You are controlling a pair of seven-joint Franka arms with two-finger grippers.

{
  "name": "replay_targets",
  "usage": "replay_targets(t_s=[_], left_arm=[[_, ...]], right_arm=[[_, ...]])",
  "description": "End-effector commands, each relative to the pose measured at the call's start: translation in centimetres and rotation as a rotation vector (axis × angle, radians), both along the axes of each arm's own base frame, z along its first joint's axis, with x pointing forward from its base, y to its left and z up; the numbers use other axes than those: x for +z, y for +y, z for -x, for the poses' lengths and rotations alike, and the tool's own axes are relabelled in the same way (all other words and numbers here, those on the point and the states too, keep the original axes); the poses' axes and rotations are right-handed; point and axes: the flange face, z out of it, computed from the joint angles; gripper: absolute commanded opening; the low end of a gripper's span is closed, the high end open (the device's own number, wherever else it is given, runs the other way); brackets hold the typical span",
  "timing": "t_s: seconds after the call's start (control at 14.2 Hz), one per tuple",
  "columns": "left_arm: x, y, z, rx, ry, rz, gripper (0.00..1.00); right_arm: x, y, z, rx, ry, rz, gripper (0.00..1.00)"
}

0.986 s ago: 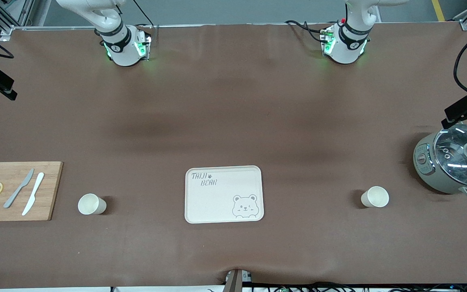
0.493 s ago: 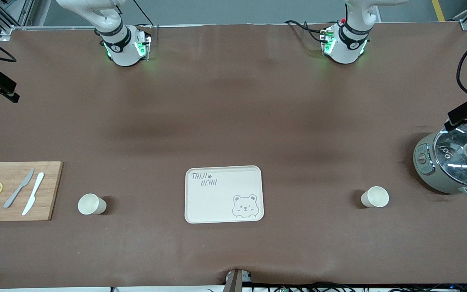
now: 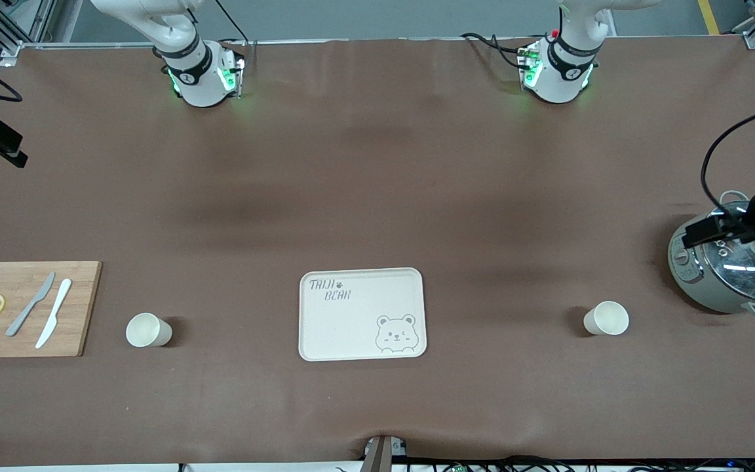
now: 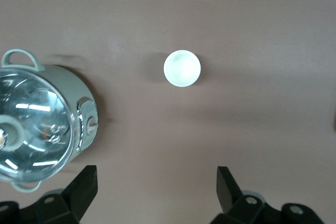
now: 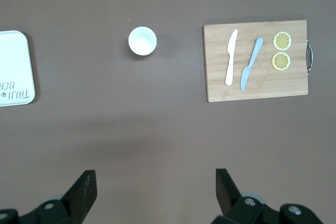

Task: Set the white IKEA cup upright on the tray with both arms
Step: 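Move the left gripper down over the white cup beside the pot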

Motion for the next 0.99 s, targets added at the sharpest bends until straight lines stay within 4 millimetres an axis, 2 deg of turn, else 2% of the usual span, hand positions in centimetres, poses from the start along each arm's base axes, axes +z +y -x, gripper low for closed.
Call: replay_targets(t_s=[0.0,0.28,0.56,0.92], left_arm=[[-2.7,0.2,-1.9,0.011,-0.013,-0.026,1.0],[-7.9,0.4,-4.1,0.012,-0.007,-0.032,1.0],[-12.0,0.8,-5.5,0.014,-0.009,-0.038,1.0],[-18.9,0.3,-7.2,0.017,-0.002,-0.038,1.0]], right_arm=[[0.5,0.4,0.1,0.009,-0.001,0.014,1.0],[0.5,0.5,0.2,-0.002,0.005,0.005,1.0],[-0.1,0.0,0.0,-0.014,0.031,-0.006,1.0],[0.2,0.3,-0.3,0.002,0.005,-0.012,1.0]])
